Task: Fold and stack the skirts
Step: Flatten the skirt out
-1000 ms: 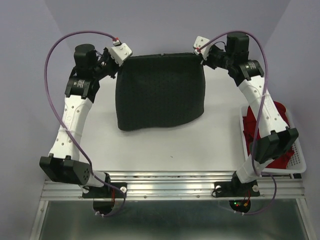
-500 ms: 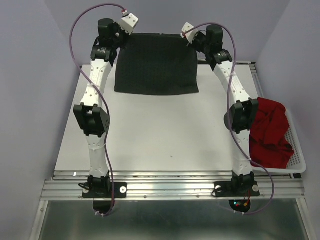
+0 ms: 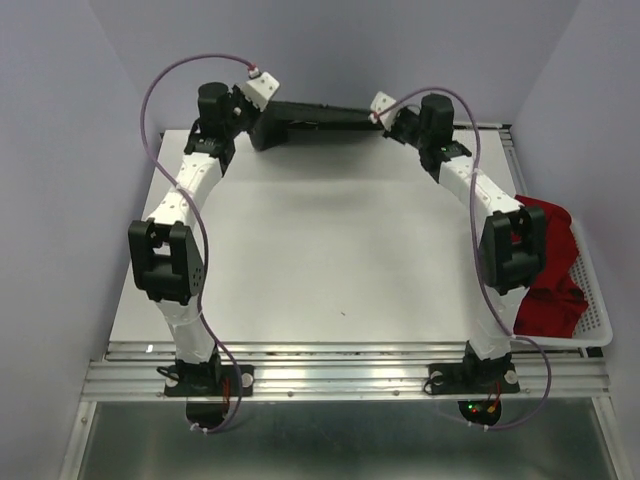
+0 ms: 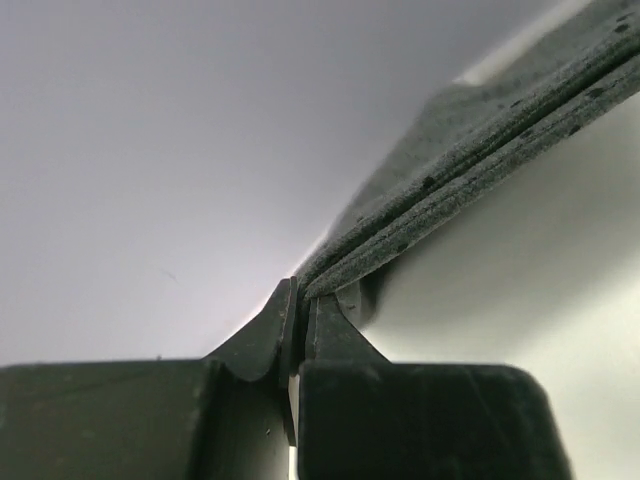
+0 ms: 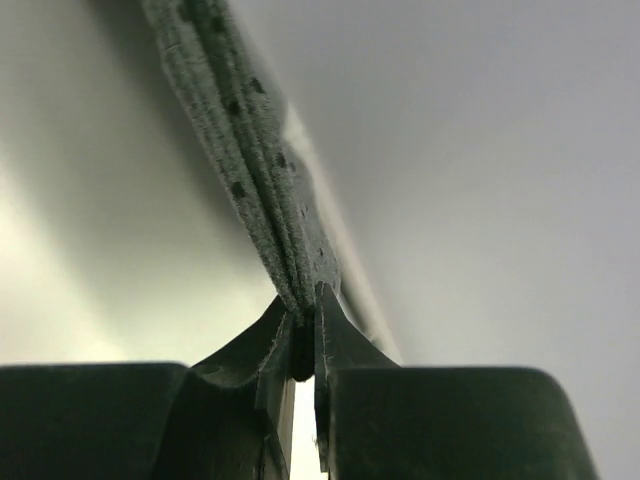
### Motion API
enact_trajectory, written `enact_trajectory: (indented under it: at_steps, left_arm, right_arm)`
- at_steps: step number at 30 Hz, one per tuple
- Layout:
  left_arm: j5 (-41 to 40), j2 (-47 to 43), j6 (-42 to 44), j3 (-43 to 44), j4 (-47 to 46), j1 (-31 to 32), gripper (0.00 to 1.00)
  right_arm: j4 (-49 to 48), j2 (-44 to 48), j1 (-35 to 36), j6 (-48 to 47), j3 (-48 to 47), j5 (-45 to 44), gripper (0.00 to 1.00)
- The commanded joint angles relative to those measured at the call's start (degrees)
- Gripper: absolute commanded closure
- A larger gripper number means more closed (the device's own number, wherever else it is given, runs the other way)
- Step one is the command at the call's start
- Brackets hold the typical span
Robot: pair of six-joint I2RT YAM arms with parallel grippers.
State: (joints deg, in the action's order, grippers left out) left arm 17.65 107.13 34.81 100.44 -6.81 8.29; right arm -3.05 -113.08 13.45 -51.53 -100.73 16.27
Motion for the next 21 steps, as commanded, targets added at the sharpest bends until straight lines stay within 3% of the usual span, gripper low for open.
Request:
enact_trajectory:
  at_steps: [1,3,8,14,18,19,20,21]
  left_arm:
    - [-2.1,-1.7,7.2,-12.5,0.6,-3.2,1.00]
    - [-0.3,-2.7,9.0,-20.6,2.5,-3.2,1.00]
    - [2.8,-11.5,14.1,-36.5,4.4,-3.3,1.00]
    - [7.4,-21.1,17.7,-42.7,14.3,-3.2,1.00]
    - [10.6,-27.4,26.2,-48.8,23.6,-2.9,1.00]
    - [11.0,-29.9,29.8,-49.9,25.9,-2.4,0.92]
    - [11.2,-31.3,31.4,-51.3,30.4,-1.8,0.87]
    - [11.4,-33.8,32.4,-51.7,32.5,-0.9,0.62]
  right_arm:
    - [1.6,2.2,-3.8,-8.8,17.5,-0.8,0.99]
    - [0.3,5.2,-3.8,-10.4,27.0,-1.2,0.99]
    - [2.9,14.1,-3.8,-10.7,37.4,-0.5,0.99]
    - [13.2,21.7,-3.8,-13.2,44.1,2.1,0.99]
    - [23.9,27.4,-3.8,-21.0,48.5,5.0,0.99]
    - [26.2,29.7,-3.2,-22.3,49.5,5.9,0.99]
    - [31.1,30.9,-3.2,-25.3,51.1,6.0,0.83]
    - [33.9,32.0,-2.6,-26.3,51.6,6.2,0.65]
